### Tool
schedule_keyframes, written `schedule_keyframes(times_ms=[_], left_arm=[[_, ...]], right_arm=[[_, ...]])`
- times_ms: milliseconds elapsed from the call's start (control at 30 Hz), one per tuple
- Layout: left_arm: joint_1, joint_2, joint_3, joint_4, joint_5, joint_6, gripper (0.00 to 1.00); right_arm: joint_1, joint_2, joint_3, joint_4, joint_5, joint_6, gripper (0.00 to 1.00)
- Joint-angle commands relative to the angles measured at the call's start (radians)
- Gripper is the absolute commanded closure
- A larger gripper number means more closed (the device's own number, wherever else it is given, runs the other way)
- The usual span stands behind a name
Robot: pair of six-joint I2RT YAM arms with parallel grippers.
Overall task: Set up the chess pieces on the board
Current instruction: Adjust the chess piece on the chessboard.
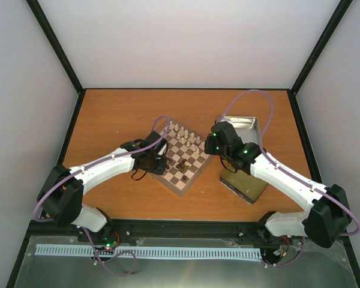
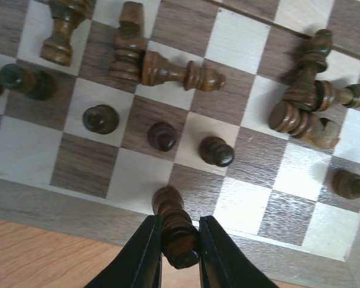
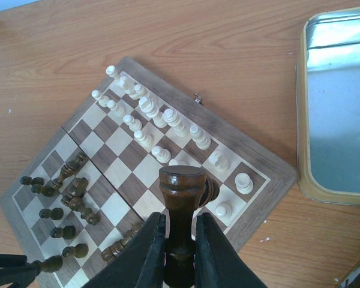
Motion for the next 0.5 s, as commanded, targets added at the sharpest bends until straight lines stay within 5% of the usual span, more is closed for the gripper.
schedule_keyframes(times_ms=[0, 467], left_arm=[[0.006, -0.025, 0.038, -0.041, -0.090, 0.011, 0.84], [0.007, -0.026, 0.023, -0.035, -0.099, 0.006, 0.84]], right_arm=[[-0.007, -0.004, -0.013, -0.002, 0.015, 0.013, 0.86], [-0.007, 0.007, -0.012, 0.005, -0.012, 0.016, 0.86]])
